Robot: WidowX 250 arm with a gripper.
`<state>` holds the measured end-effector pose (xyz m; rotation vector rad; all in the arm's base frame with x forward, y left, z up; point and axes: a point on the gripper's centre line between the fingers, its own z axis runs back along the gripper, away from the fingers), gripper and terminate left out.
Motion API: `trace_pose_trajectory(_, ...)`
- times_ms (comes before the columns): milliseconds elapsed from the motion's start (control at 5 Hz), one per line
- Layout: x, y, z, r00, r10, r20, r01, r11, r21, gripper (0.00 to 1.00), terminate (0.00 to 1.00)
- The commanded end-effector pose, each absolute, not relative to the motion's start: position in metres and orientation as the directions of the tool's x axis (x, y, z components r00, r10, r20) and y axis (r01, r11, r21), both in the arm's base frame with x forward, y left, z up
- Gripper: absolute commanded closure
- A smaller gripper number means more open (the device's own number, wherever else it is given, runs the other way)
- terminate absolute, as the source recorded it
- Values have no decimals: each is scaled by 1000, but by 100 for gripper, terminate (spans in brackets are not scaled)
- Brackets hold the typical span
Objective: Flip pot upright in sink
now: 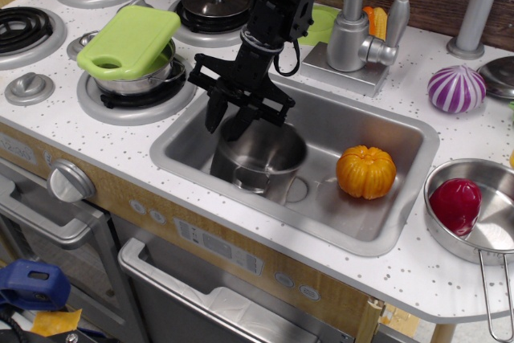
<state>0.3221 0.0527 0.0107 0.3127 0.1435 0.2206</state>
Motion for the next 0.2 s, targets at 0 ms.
trace_pose_trajectory(0, 329, 52, 30, 972, 231, -46, -206, 927, 313, 0, 100)
